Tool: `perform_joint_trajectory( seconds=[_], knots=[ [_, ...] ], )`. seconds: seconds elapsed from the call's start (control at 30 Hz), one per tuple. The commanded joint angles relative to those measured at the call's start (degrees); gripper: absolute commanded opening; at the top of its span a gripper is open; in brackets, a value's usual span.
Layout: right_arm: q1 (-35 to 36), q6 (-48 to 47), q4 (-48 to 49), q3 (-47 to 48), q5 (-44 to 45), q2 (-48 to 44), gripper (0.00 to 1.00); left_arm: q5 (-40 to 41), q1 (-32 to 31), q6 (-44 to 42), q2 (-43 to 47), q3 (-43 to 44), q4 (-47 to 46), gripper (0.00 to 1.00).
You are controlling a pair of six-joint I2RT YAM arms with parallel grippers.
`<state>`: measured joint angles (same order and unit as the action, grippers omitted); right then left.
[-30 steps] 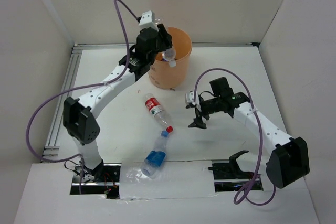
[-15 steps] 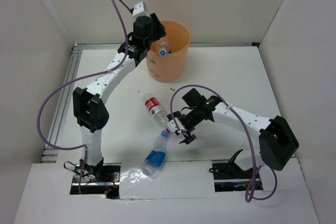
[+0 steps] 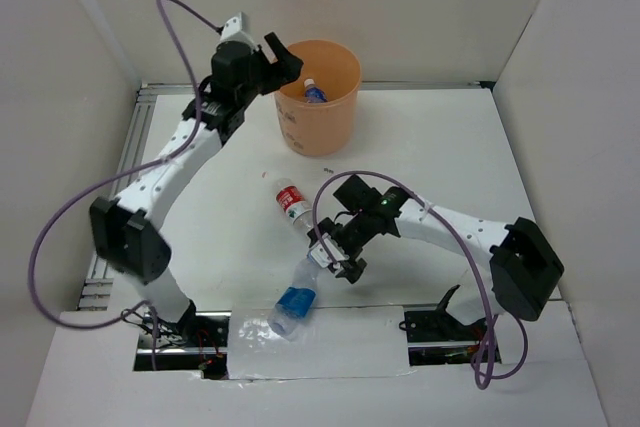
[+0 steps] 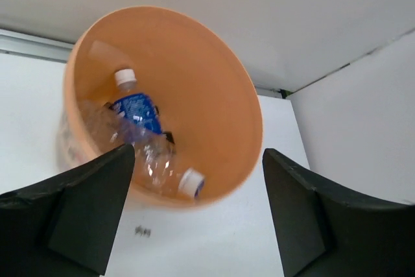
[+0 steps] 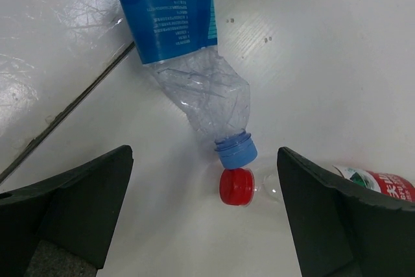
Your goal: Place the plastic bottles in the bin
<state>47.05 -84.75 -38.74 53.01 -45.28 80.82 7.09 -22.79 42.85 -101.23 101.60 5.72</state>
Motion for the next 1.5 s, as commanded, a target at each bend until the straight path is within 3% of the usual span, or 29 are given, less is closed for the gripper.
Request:
perform_joint_trajectory(
  seconds=[0.0,0.17,0.4,0.5,0.53,0.57,0.6,0.7,0.87,0.93,1.07,1.13,1.3,1.47],
  knots=[
    [1.6,-3.6,1.9,-0.1,0.6,0.5,0.99,2.5,-1.6,-8.6,14.9,-8.1,-3.5,0.93],
    [6.5,-4.1,6.7,0.5,2.5,5.6,0.99,8.4,-2.3,-9.6,31.7,-29.9,4.9,0.94],
    [10.8,-3.2,14.7,2.2,10.9,17.0,0.97,9.8,-2.8,-0.9,48.5,-47.6,12.4,0.94],
    [10.8,-3.2,12.7,3.9,12.2,18.9,0.79,9.8,-3.3,-0.1,52.1,-51.1,13.4,0.94],
    [10.8,-3.2,11.1,5.4,12.2,18.9,0.70,9.3,-3.3,-0.1,52.1,-51.1,13.4,0.94],
    [10.8,-3.2,9.4,6.1,11.7,19.5,0.51,8.6,-3.3,-0.1,52.1,-51.7,13.4,0.94],
    [10.2,-3.9,7.7,6.9,10.6,19.5,0.42,7.9,-3.3,-0.1,52.1,-51.7,13.4,0.94],
    [8.9,-4.5,0.9,9.7,5.1,14.4,0.32,6.4,-3.3,0.6,50.2,-52.2,13.4,0.96],
    [8.3,-0.2,-1.9,13.5,3.5,1.0,0.27,4.1,-2.4,4.8,47.0,-54.1,11.6,1.00],
    [6.6,0.8,-1.3,14.2,7.2,-1.7,0.27,3.5,-0.9,6.4,46.0,-54.1,10.9,1.00],
    [-1.4,0.2,3.0,15.9,15.9,-5.0,0.27,-0.1,3.8,10.9,43.7,-54.1,9.5,1.00],
    [-9.5,0.2,6.7,17.8,19.0,-5.0,0.27,-2.0,5.1,11.6,43.0,-54.8,7.7,1.00],
    [-24.2,3.5,13.6,32.4,20.4,4.5,0.27,-6.8,7.4,15.1,44.2,-58.6,2.8,1.00],
    [-27.5,11.5,19.3,45.4,23.6,15.7,0.30,-11.5,5.6,16.7,41.6,-61.2,-2.2,1.00]
  ],
)
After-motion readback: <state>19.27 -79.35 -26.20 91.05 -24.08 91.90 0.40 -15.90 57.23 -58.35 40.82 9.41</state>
